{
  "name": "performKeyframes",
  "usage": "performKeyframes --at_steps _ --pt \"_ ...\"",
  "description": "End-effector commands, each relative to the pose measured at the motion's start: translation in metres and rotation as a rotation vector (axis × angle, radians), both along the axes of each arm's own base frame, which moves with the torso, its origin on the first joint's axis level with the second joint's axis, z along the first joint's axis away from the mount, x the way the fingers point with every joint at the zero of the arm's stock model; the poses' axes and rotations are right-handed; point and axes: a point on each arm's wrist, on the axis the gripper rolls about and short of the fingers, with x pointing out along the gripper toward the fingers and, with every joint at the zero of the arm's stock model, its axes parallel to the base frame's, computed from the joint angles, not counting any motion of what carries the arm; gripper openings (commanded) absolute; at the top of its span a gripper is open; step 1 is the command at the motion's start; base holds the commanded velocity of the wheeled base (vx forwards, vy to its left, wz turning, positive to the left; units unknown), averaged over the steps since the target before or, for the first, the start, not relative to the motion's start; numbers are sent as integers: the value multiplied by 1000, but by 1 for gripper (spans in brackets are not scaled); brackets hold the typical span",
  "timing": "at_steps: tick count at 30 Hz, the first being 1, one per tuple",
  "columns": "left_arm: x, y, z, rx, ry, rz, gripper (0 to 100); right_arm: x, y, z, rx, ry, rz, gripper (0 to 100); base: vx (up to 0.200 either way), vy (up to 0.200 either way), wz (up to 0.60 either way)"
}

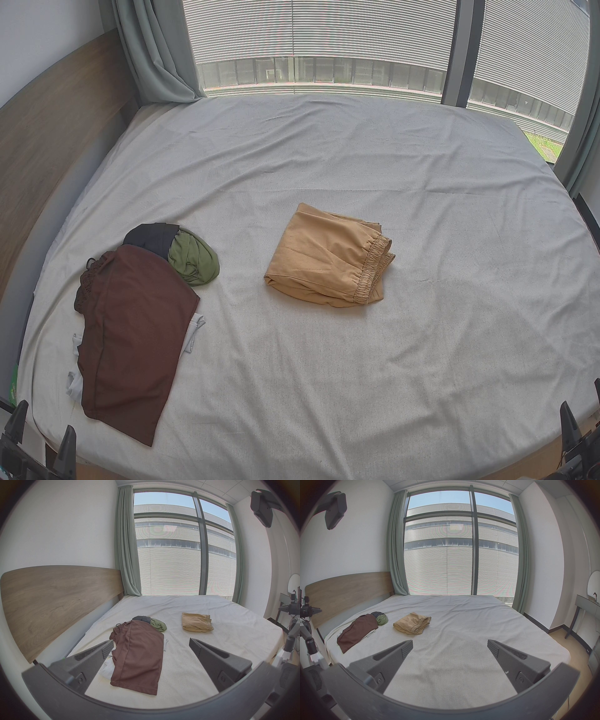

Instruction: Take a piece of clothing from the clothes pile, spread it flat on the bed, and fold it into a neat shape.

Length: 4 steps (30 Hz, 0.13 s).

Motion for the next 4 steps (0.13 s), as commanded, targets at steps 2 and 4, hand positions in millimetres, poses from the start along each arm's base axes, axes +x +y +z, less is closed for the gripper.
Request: performKeyframes --at_steps 2,4 --pt "0 0 -5 0 3 0 100 1 0 -5 2 13 0 100 0 0 0" --pt "0 0 -5 -2 3 0 100 1 0 -5 2 13 2 100 0 0 0"
